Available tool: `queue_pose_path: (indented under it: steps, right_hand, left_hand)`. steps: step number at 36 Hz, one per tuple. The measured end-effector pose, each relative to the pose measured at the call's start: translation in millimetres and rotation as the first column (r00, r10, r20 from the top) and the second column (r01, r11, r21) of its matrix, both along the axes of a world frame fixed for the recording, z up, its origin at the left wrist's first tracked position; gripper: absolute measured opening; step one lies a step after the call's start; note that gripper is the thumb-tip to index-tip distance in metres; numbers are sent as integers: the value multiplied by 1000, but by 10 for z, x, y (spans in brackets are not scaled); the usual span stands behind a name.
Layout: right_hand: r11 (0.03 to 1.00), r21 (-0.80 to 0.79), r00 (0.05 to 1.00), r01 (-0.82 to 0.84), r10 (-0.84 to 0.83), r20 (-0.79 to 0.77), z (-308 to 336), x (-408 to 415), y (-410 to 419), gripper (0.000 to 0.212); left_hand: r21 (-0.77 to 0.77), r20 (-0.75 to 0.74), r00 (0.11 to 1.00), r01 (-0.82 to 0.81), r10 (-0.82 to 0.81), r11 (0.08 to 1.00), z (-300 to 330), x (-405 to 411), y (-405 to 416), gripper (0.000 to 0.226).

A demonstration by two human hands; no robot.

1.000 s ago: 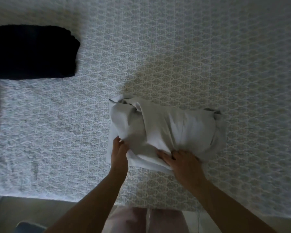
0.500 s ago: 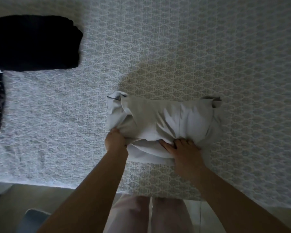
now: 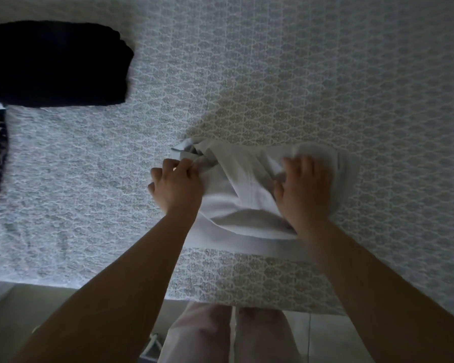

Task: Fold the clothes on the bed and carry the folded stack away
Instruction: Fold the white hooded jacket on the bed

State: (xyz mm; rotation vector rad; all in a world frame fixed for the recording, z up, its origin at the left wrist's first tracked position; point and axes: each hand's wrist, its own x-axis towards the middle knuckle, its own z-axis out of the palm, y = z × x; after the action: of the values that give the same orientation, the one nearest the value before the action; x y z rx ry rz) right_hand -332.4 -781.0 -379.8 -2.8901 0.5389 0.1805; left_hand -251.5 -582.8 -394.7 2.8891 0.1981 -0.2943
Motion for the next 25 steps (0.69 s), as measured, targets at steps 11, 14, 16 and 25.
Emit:
queue_pose_path:
  steps: [11, 14, 16, 25]
  right_hand:
    - [984, -11, 900, 180, -169, -403, -183, -21, -81, 59]
    - [975, 15, 907, 223, -201, -371, -149, 27, -105, 52]
    - [954, 19, 936, 298, -289, -201, -126, 30, -200, 40]
    - [280, 414, 424, 866, -850, -313, -132, -204, -508, 56]
  left_hand:
    - [-658, -559, 492, -753, 668, 3, 133, 129, -50, 33]
    - [-559, -666, 379, -824, 642, -93, 106, 42, -32, 31]
    - [-528, -602, 430, -846, 673, 68, 73, 58, -18, 35]
    - [-106, 199, 899, 416, -391, 903, 151, -132, -206, 57]
